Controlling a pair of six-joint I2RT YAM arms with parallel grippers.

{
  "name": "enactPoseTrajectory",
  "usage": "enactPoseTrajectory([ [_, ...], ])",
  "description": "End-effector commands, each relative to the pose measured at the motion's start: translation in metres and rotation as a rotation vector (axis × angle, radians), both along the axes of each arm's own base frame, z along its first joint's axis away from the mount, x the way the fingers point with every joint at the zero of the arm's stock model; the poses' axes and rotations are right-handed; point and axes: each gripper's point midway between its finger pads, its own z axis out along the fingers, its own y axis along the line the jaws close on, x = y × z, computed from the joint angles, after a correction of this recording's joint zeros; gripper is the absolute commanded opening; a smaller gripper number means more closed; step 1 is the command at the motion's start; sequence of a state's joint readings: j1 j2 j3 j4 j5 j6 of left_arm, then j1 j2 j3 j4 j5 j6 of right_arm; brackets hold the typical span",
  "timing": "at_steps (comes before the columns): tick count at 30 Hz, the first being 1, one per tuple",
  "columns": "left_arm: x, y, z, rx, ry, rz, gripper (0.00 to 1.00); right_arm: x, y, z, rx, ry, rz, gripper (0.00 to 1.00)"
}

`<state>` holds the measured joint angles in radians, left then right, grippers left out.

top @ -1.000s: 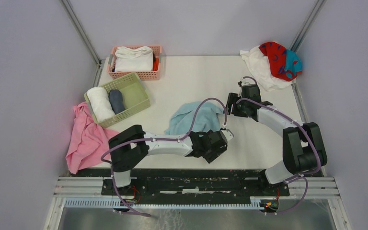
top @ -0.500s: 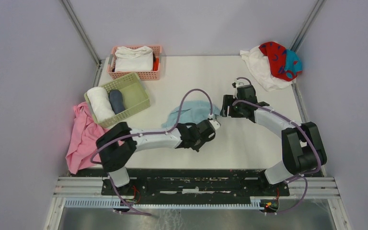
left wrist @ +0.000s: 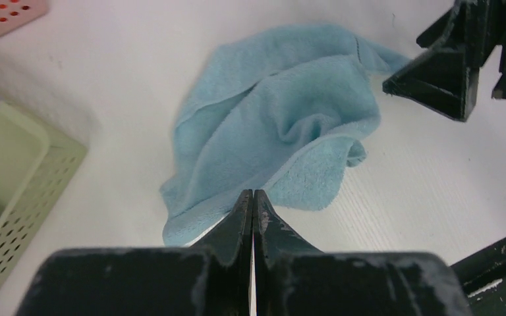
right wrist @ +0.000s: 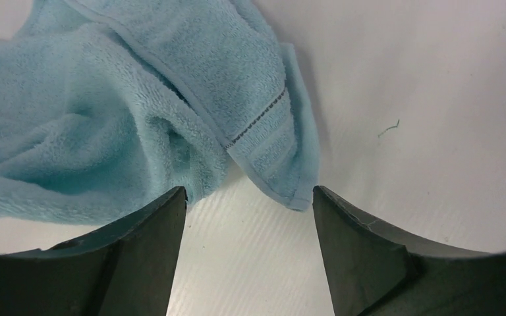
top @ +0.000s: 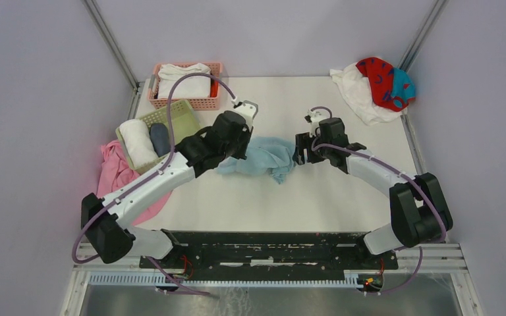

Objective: Roll the towels
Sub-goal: Flatten out the towel at the center of the board.

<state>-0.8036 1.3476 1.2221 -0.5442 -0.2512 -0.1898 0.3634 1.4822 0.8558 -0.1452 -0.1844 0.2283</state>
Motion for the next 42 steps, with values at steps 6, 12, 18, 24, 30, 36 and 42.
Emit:
enactPoseTrajectory([
  [6, 0.023, 0.049, 0.104, -0.005, -0.208, 0.110, 0.03, 0.010, 0.018, 0.010, -0.026, -0.077, 0.078, 0.73],
  [12, 0.030, 0.060, 0.148, -0.033, -0.292, 0.154, 0.03, 0.012, 0.017, -0.008, -0.078, -0.052, 0.051, 0.72],
  [18, 0.031, 0.064, 0.182, -0.062, -0.363, 0.163, 0.03, 0.024, 0.004, -0.029, -0.158, -0.012, -0.027, 0.69],
  [24, 0.031, 0.053, 0.131, -0.036, -0.248, 0.143, 0.17, 0.029, -0.005, -0.037, -0.211, 0.005, -0.066, 0.65],
  [30, 0.022, 0.046, 0.040, -0.048, -0.061, 0.169, 0.46, 0.045, -0.037, -0.035, -0.254, 0.040, -0.201, 0.31],
  [36, 0.015, 0.050, -0.020, -0.068, 0.052, 0.203, 0.59, 0.078, -0.077, -0.017, -0.128, 0.085, -0.394, 0.06],
  [42, 0.018, 0.050, -0.058, -0.103, 0.122, 0.223, 0.66, 0.125, -0.095, 0.050, -0.057, -0.042, -0.449, 0.03],
])
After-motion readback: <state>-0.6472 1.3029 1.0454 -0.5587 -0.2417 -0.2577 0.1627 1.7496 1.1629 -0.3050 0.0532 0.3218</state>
